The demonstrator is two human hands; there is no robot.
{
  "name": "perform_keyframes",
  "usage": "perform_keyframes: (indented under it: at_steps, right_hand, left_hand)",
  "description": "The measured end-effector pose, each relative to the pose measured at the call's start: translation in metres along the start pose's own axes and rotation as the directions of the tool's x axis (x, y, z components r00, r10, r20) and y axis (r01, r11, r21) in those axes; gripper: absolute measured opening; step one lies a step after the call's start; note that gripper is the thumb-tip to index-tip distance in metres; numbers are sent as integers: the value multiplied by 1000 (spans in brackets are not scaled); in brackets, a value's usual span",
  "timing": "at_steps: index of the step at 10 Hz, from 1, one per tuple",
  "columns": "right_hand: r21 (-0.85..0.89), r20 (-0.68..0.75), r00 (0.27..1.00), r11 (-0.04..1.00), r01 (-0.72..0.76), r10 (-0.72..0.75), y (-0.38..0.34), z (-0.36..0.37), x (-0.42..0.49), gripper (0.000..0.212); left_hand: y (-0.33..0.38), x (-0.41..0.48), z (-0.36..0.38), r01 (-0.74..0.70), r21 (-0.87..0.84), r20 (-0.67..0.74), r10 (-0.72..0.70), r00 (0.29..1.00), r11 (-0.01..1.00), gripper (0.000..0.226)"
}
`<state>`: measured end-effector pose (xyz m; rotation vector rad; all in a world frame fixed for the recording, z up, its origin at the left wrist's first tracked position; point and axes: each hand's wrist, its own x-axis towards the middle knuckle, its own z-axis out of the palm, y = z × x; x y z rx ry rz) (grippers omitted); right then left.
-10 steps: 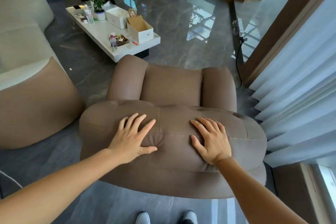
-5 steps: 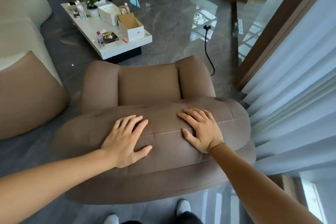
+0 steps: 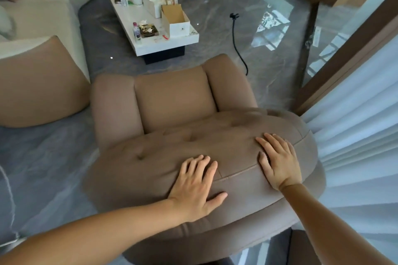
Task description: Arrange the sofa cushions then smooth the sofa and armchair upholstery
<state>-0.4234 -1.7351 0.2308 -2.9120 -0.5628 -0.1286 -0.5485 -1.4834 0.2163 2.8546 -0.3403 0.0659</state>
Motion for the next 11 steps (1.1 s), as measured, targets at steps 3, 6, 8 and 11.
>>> perform_keyframes:
  at_steps: [3, 6, 8, 11]
  right_hand:
    - [42, 15, 992, 991, -127, 127, 53, -6, 19, 60]
    - [61, 82, 997, 998, 4, -9, 87, -13, 37, 55]
    - [-101, 165, 982, 989, 110, -92, 77, -32, 54, 41]
    - [84, 647, 686, 925, 370, -333, -46, -72, 72, 42]
  left_hand:
    - [65, 42, 21, 93, 19, -67, -92, 993, 995, 78]
    - [92, 58, 26, 207, 57, -101, -201, 974, 977, 76]
    - [105, 42, 24, 349, 105, -108, -338, 935, 931, 73]
    - [59, 7, -74, 704, 5, 433, -636, 639, 711, 44]
